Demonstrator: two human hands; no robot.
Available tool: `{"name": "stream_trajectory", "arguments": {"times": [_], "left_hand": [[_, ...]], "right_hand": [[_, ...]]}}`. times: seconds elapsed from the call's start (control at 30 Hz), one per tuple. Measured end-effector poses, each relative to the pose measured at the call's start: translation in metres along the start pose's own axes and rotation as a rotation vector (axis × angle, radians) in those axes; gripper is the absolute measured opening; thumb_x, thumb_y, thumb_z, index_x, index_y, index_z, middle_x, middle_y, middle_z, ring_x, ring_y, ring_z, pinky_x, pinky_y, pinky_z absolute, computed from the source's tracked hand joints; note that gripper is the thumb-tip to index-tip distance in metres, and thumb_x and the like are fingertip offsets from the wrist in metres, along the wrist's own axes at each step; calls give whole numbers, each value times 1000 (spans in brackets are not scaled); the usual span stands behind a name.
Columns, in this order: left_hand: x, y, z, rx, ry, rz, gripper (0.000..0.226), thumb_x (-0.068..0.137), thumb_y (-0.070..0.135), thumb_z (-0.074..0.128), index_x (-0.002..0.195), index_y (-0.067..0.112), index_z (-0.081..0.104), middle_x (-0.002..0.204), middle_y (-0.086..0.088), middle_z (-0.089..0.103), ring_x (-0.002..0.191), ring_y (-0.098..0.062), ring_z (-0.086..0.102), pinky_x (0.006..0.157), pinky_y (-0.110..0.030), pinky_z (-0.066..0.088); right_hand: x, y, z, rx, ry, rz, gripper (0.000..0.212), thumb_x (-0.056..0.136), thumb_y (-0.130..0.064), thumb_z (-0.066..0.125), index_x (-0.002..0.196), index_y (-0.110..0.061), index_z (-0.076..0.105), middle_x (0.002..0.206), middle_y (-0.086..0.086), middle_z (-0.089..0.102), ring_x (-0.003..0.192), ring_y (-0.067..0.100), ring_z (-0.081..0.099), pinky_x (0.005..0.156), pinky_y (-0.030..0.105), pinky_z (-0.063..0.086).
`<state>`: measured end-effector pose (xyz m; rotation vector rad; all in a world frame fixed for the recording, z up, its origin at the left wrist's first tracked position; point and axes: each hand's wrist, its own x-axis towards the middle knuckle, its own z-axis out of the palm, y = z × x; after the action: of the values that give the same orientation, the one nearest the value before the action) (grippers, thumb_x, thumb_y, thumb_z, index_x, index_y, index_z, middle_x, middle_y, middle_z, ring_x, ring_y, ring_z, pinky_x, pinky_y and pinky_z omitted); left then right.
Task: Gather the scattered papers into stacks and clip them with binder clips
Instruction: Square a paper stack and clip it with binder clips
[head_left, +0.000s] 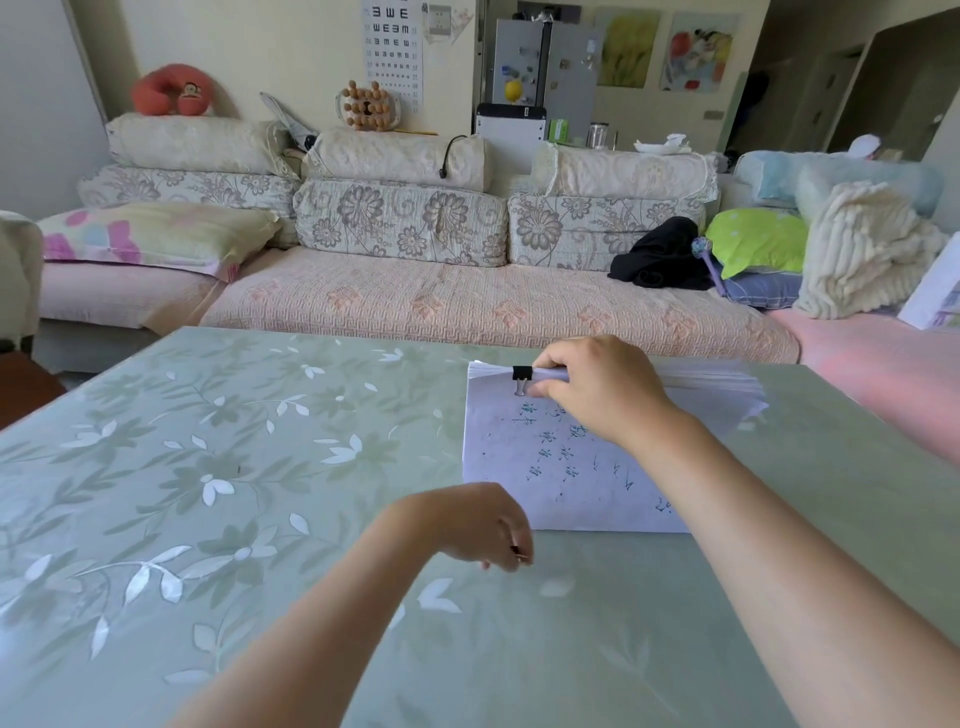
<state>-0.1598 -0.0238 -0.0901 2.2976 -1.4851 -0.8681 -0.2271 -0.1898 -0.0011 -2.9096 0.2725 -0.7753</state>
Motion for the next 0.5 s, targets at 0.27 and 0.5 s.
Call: {"name": "stream_trajectory", "arguments": {"times": [0.27, 0.5], "left_hand": [[9, 65, -31, 164, 755, 243, 25, 81, 22, 45, 82, 18, 70, 74, 2, 66, 66, -17, 55, 61, -27, 46], [3, 53, -61, 702, 1121, 114, 44, 77, 28, 56, 118, 14, 57, 106, 0, 64, 104, -25, 55, 89, -36, 38]], "right_hand": [[-7, 8, -8, 27, 17, -14, 6, 85, -34, 70, 81, -30, 70, 75, -12, 61, 73, 13, 48, 64, 27, 32], [-9, 15, -6, 137, -11, -60, 5, 82, -25, 74, 78, -22, 71, 77, -4, 68, 74, 19, 60, 64, 33, 47]]}}
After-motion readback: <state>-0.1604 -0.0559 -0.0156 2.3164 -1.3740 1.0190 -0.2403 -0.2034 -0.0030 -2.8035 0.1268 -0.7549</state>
